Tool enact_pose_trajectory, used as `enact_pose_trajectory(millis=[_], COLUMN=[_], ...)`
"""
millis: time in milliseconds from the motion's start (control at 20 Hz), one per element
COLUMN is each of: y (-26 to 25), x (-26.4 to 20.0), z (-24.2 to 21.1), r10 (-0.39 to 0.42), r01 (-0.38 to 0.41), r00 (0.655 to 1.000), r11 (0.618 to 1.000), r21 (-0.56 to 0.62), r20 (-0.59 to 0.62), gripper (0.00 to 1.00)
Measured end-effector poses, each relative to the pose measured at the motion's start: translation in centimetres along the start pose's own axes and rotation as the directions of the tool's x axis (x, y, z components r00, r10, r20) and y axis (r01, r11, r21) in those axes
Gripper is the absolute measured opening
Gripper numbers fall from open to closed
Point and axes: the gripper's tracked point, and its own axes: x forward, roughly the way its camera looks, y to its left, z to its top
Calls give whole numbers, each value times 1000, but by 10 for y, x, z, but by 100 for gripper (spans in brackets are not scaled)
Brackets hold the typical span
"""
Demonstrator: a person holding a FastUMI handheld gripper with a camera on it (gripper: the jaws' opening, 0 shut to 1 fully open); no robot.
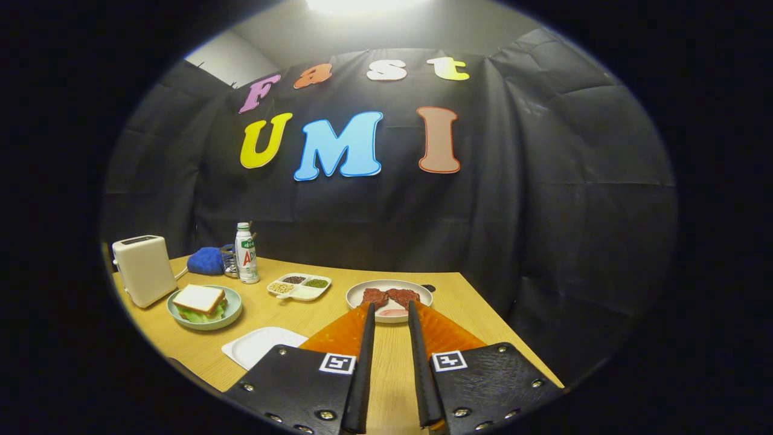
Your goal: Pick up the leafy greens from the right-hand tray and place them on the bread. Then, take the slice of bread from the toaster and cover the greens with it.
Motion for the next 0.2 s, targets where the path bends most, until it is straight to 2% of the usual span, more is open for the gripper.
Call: enact_pose_trajectory(millis=[200], y=[-61], x=[6], z=[6], r10=[12], r01=[-12], r00=[998], r11=[1000], r21=[12], r20=[59], gripper=[32])
